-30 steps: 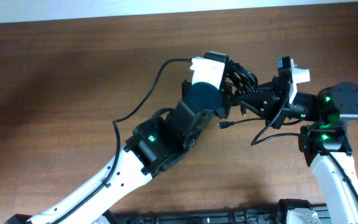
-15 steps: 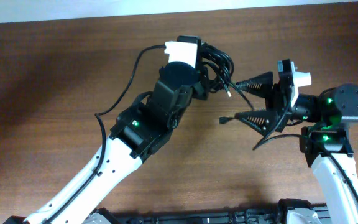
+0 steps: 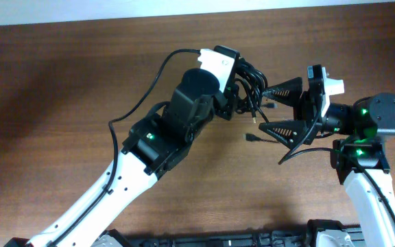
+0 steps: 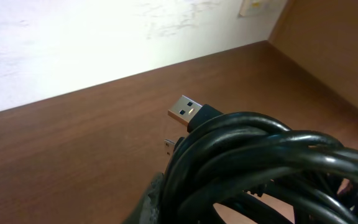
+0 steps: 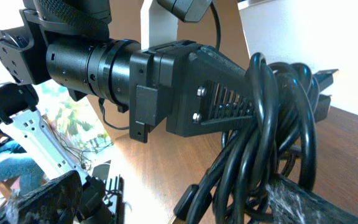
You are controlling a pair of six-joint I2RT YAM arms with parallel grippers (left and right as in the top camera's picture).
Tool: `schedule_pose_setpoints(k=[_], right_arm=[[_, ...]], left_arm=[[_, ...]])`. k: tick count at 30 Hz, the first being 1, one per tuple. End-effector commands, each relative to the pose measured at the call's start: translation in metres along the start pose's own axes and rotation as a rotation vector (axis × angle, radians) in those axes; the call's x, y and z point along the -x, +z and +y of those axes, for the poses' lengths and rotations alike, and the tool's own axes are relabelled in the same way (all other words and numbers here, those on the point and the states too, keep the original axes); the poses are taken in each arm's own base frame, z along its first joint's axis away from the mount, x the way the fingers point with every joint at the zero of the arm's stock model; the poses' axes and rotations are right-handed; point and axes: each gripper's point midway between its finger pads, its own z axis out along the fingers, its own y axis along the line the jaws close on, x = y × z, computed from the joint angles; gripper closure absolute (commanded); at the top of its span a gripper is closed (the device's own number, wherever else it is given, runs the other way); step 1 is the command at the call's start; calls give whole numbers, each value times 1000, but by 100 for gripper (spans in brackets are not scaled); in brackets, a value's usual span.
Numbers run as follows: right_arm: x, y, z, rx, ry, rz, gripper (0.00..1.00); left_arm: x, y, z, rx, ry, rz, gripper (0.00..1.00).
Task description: Untangle cables
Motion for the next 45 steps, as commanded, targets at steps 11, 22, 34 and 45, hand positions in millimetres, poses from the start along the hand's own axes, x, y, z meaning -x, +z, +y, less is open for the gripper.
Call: schedule_pose_setpoints(k=[11, 22, 34, 45], right_arm=[[-1, -1, 21, 84, -80, 42, 6], [11, -1, 21, 67, -351, 11, 1], [13, 1, -15, -26, -255, -38, 2], [10, 1, -22, -47, -200, -41, 5]], left_arm=[[14, -4, 28, 172, 82, -51, 100], [9, -2, 3, 50, 151, -30, 100], [13, -4, -17, 7, 161, -61, 100], [15, -9, -51, -97, 175, -86, 100]])
